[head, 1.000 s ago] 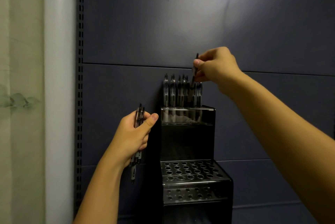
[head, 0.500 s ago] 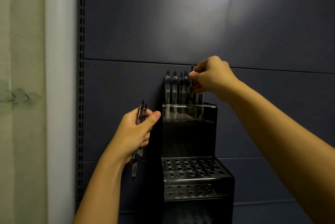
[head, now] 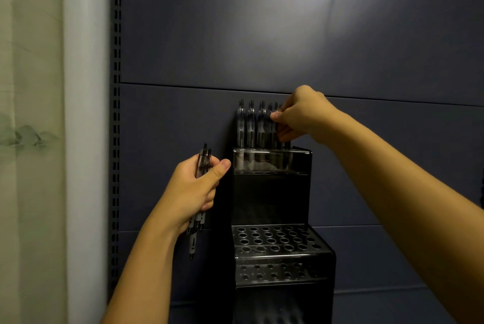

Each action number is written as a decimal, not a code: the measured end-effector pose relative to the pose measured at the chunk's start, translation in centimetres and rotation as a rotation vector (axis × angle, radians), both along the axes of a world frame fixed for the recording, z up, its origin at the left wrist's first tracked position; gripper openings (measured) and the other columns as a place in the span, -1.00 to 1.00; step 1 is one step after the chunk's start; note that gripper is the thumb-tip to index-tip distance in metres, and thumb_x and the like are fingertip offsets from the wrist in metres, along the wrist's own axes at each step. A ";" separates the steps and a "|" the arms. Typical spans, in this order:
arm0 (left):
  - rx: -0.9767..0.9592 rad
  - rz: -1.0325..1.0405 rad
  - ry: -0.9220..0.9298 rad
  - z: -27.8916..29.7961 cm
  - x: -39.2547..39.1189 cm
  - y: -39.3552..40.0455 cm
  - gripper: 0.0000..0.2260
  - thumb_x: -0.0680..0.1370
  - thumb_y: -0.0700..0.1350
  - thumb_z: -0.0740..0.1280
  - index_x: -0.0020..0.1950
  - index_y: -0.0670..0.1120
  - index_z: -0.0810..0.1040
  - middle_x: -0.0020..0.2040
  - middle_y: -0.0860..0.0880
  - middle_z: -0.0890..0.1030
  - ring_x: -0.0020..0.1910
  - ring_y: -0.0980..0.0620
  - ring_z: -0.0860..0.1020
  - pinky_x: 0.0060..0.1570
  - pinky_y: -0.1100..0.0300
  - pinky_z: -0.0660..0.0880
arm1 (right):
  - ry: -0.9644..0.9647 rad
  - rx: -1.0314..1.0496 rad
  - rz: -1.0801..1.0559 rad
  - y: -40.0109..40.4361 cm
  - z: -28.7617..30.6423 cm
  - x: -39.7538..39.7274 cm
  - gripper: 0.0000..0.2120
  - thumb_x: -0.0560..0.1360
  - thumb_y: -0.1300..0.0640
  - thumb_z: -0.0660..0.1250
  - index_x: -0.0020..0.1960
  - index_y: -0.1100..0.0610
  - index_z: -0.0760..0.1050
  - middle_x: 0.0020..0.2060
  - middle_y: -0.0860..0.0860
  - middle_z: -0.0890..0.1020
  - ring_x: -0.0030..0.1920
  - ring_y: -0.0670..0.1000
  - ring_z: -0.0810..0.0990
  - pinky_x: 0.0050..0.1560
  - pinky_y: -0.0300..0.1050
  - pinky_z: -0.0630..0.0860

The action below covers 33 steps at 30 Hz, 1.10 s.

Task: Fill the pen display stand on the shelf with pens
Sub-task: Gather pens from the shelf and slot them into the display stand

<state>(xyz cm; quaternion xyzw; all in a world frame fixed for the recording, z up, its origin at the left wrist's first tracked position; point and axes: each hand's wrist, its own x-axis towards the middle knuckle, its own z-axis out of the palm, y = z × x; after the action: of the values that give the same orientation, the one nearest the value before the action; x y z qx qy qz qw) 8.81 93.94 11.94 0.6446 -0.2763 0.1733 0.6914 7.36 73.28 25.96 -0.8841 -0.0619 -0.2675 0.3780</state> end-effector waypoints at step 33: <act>0.128 0.098 -0.026 0.3 -0.5 -0.4 -0.90 0.55 -0.13 0.44 -0.11 -0.04 0.54 -0.48 0.05 0.40 -0.54 0.12 0.29 -0.53 0.21 0.22 | -0.201 -0.461 0.422 6.3 -4.3 -1.9 -0.87 0.44 0.20 0.54 -0.08 0.01 0.66 -0.25 -0.03 0.73 -0.27 -0.13 0.70 -0.11 -0.06 0.69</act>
<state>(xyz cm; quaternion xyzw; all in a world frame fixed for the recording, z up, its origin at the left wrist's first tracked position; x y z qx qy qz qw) 8.32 93.57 12.25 0.6980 -0.2641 0.1972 0.6357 5.45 79.53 21.71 -0.8834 -0.3395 -0.2480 0.2069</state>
